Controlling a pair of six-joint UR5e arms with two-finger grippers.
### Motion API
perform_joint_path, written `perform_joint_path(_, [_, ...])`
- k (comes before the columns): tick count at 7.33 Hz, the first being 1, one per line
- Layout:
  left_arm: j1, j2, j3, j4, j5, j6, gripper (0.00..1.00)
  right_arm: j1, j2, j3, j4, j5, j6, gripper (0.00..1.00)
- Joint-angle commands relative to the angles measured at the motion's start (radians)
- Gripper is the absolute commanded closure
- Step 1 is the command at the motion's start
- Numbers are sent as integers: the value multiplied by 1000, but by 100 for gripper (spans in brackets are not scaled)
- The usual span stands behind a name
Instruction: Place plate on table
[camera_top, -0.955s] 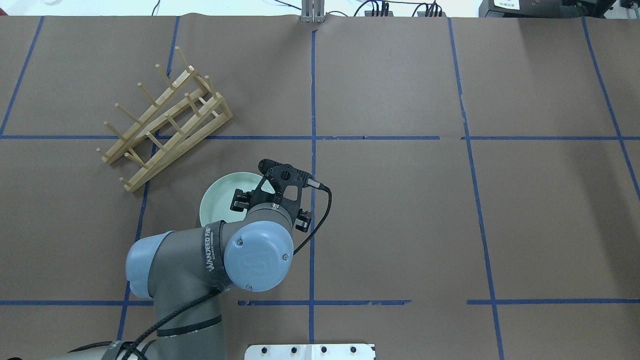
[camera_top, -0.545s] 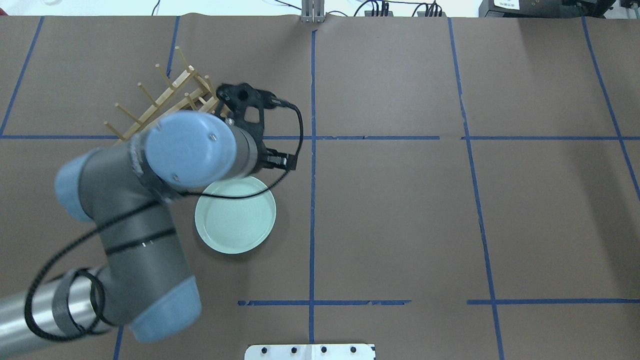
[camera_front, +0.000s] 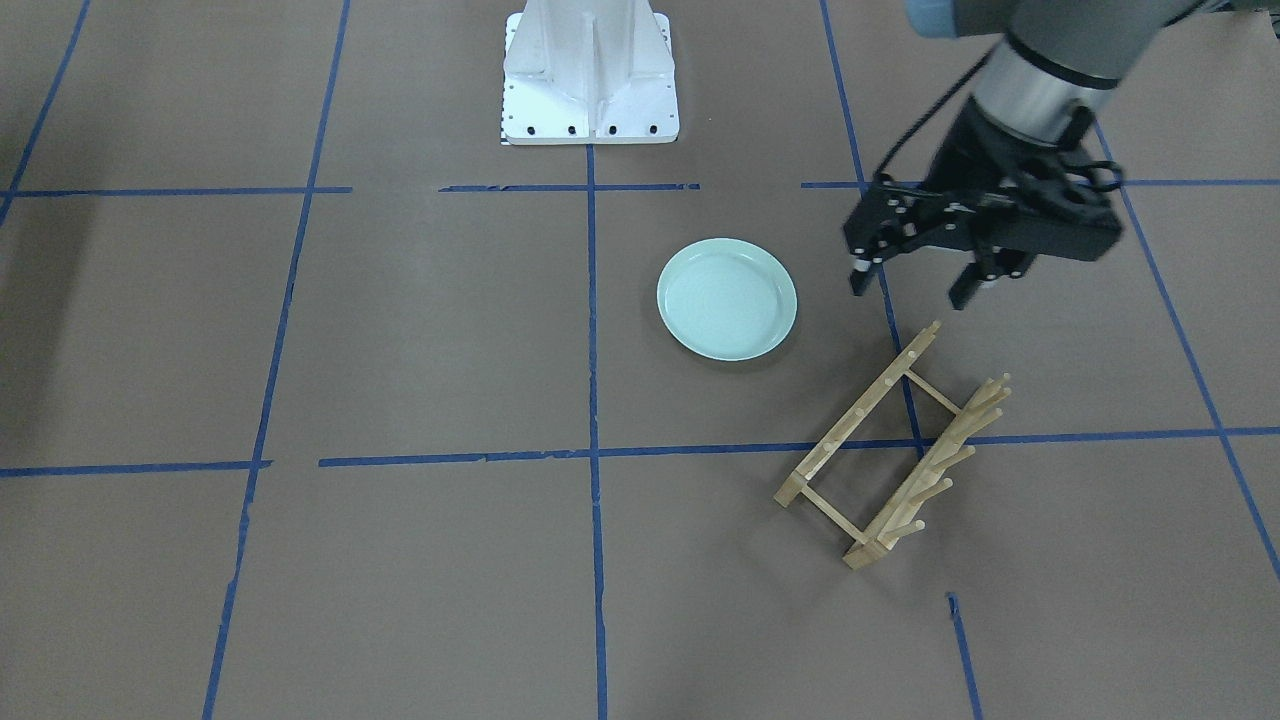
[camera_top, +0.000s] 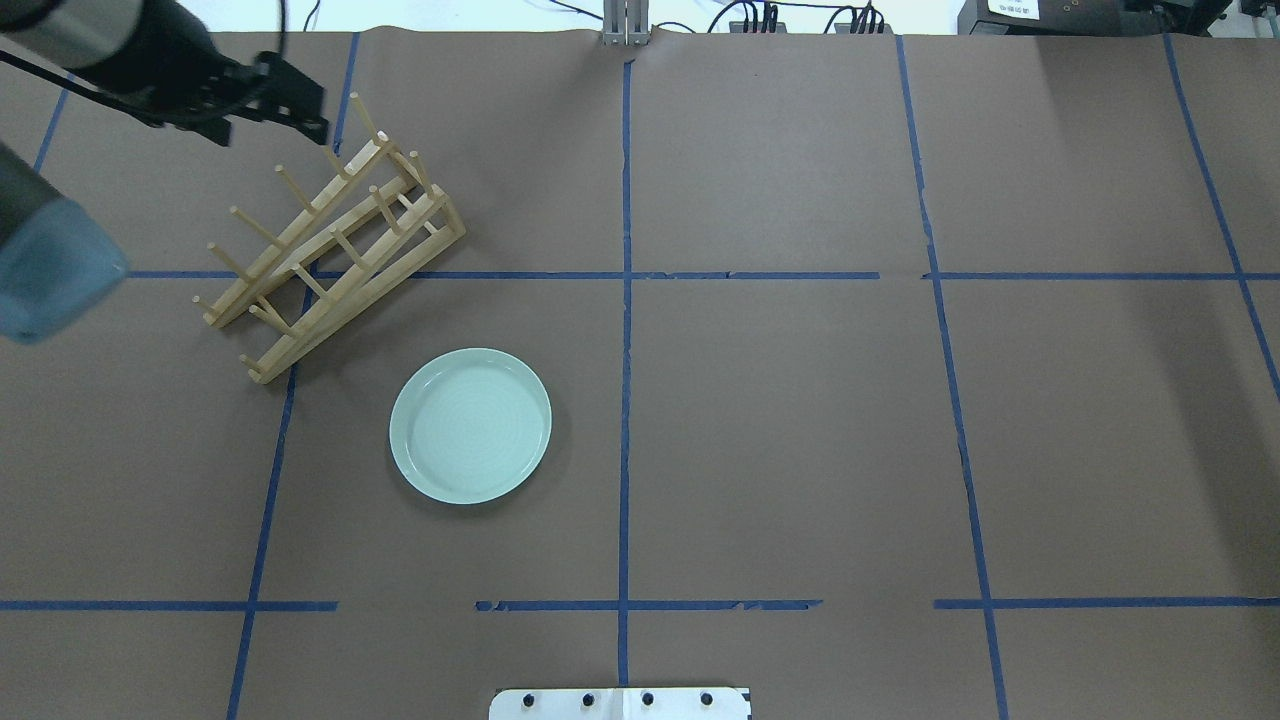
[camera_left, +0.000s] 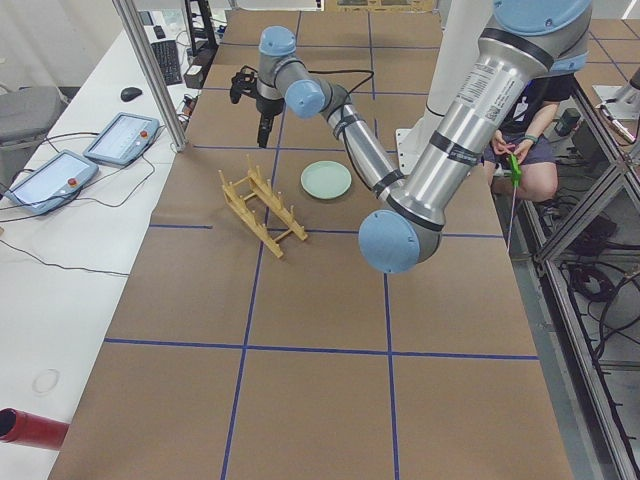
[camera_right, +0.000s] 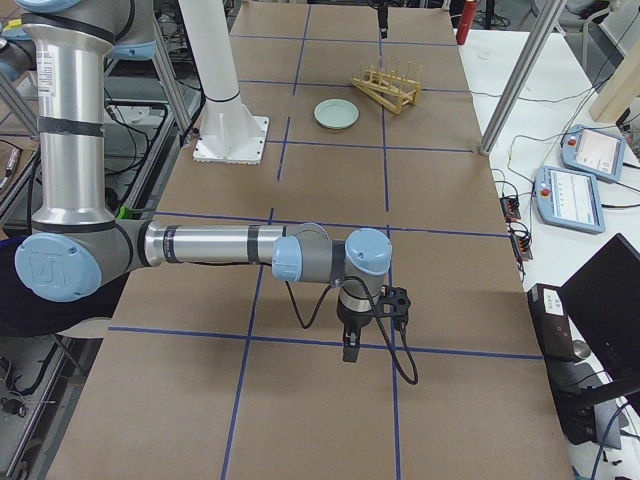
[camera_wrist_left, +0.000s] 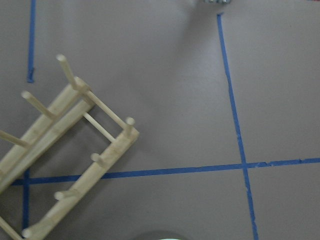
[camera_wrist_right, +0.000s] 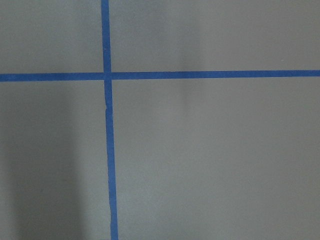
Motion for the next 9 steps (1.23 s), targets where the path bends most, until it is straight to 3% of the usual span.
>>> perform_joint_path(1, [-168,167,59,1,-49,324,0,0,0,0,0,0,0,0])
perform_joint_path(4, [-337,233,276,4,-61,629,0,0,0,0,0,0,0,0])
perform_joint_path(6, [-452,281,427,-2,-167,854,0,1,0,0,0,0,0,0])
perform_joint_path(9, [-468,325,456,0,-167,871,0,0,0,0,0,0,1,0])
